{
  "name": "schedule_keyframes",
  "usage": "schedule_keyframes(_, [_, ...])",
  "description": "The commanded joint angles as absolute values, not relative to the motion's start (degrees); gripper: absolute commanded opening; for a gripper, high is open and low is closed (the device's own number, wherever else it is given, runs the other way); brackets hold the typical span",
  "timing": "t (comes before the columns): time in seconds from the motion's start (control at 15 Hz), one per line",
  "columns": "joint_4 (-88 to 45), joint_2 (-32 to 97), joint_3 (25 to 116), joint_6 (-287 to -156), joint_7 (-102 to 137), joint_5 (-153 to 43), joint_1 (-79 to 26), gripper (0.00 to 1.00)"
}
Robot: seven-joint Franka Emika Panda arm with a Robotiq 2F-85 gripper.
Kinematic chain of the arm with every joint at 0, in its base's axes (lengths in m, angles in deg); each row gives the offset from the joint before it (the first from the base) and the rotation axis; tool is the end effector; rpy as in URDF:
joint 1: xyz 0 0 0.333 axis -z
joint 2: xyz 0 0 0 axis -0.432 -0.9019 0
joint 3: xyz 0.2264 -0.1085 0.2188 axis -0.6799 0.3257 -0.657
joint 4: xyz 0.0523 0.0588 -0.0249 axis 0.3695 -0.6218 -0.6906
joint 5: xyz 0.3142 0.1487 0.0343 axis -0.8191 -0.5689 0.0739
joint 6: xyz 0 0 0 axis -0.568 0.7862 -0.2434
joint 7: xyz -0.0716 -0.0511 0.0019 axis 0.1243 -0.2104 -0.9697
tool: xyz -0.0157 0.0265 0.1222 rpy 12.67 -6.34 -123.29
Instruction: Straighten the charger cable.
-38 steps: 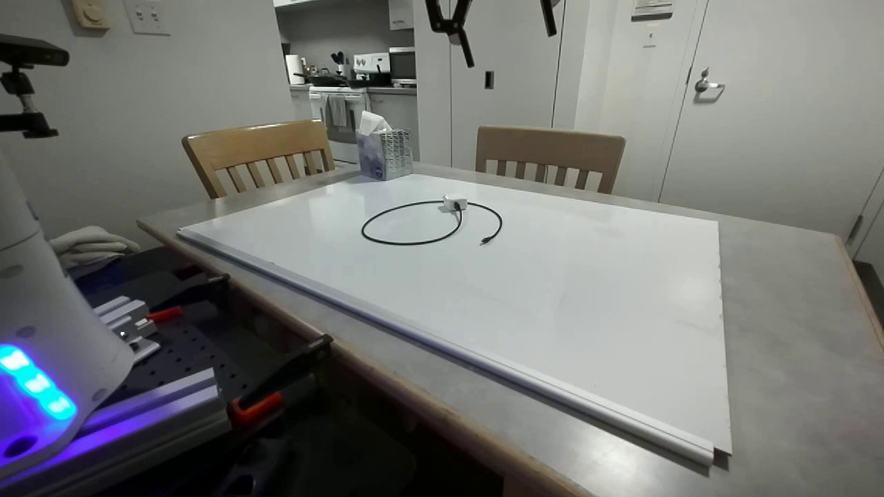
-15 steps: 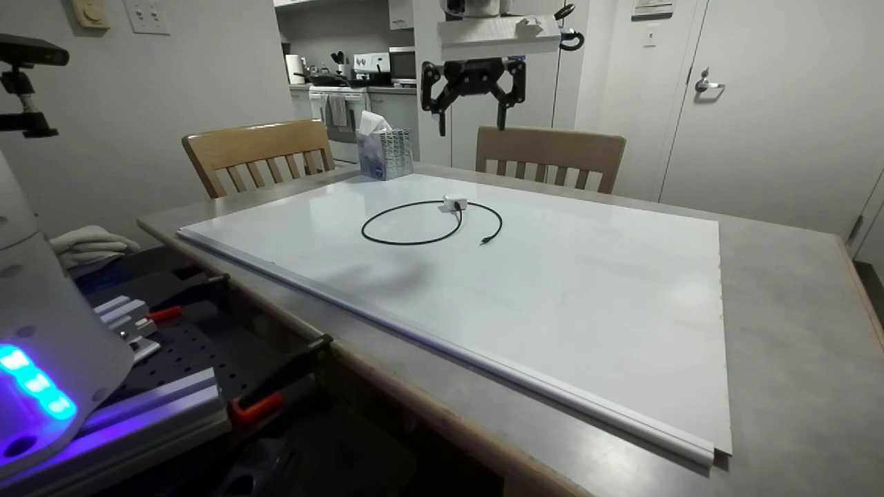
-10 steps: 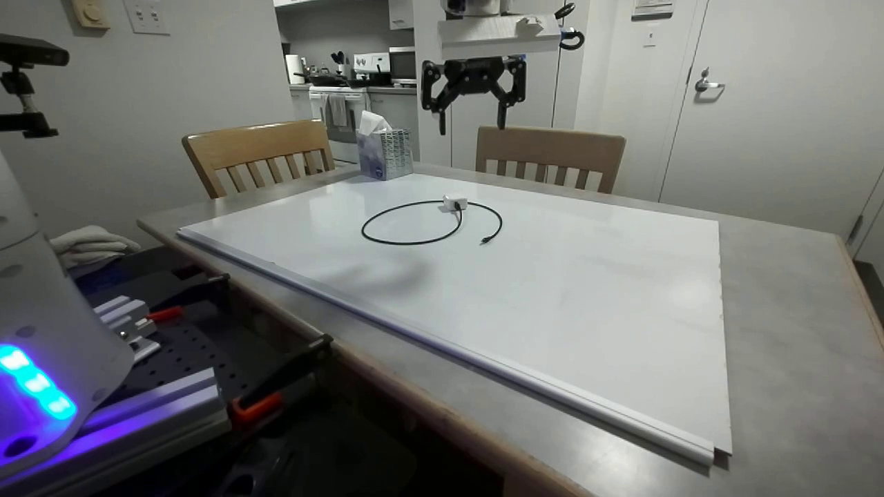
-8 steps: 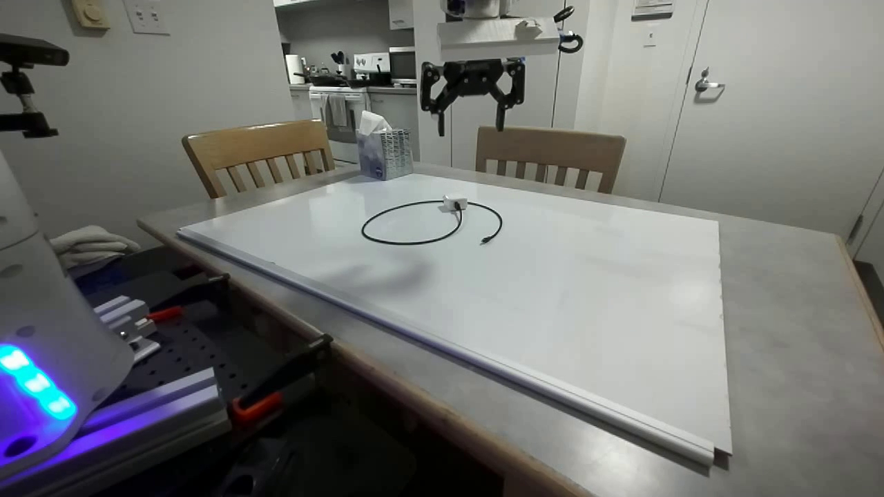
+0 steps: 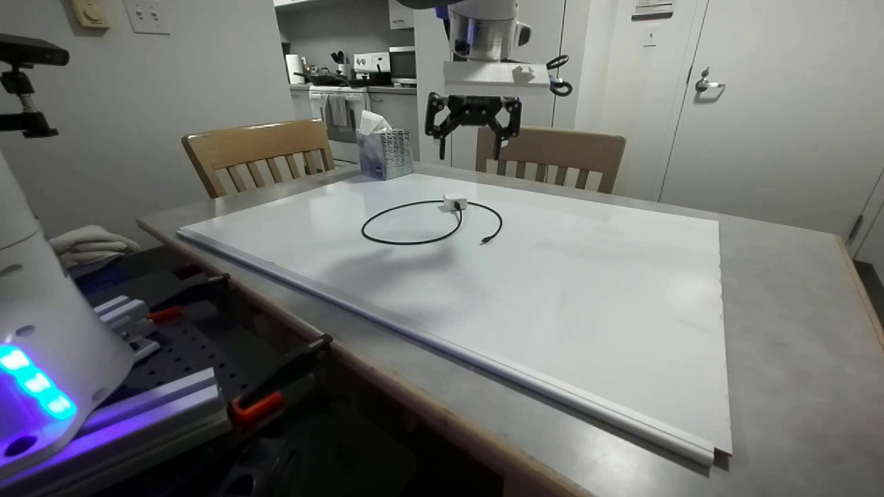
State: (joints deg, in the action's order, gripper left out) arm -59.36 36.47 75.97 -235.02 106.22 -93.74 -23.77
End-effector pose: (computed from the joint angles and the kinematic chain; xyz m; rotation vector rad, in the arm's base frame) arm 0.5094 -0.1069 0.3023 -2.7563 -1.1036 -0.4486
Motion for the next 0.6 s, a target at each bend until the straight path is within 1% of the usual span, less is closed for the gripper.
schedule_keyframes(0.0, [-58.34, 35.22, 71.58, -235.32, 104.49, -91.63, -19.50, 1.00])
schedule_keyframes(0.33, [-57.11, 33.25, 69.97, -233.93, 102.22, -90.09, -18.30, 1.00])
schedule_keyframes(0.47, [-56.86, 32.38, 70.92, -231.69, 94.15, -83.33, -19.24, 1.00])
schedule_keyframes(0.53, [-56.26, 31.71, 74.41, -229.27, 88.64, -79.43, -22.65, 1.00])
